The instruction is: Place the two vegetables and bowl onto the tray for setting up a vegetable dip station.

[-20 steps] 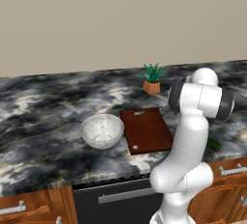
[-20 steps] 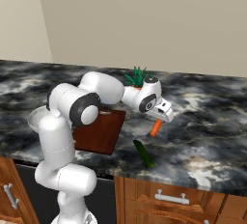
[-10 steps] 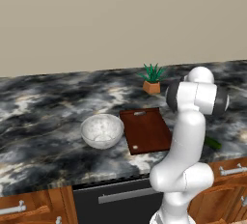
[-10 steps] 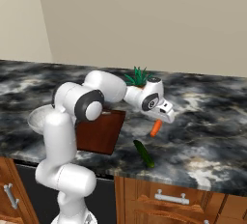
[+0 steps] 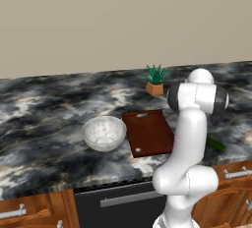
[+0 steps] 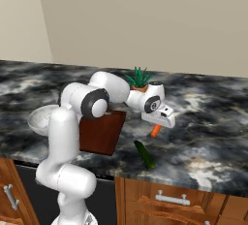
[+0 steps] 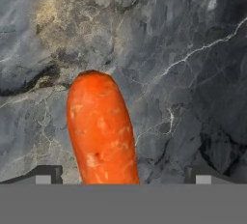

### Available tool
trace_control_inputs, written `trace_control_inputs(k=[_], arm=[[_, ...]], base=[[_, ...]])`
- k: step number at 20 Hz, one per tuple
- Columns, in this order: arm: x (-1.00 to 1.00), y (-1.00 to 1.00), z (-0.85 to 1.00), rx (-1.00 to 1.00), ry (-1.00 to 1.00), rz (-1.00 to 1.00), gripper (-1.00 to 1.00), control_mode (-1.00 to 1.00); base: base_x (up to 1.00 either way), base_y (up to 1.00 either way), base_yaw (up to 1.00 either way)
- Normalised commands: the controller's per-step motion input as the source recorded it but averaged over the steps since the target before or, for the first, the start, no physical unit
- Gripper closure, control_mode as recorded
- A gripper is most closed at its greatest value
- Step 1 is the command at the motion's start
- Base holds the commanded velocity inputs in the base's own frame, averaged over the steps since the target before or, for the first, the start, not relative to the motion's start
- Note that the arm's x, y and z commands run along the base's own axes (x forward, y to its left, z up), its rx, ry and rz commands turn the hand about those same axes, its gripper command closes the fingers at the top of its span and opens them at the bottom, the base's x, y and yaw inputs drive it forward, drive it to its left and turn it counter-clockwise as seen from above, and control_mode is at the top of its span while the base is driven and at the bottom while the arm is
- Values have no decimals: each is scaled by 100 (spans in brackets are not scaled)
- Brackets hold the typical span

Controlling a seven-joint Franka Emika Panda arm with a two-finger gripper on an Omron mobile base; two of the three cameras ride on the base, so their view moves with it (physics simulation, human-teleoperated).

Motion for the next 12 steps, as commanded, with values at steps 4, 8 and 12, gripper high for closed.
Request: trace_control_inputs(k=[4,8,12], arm=[[1,0,-35,0,13,0,-100,-100],[7,0,-26,1,12,0,-100,-100],[0,0,-3,0,3,0,100,-100]], base=[[0,0,0],[0,0,0],[0,0,0]])
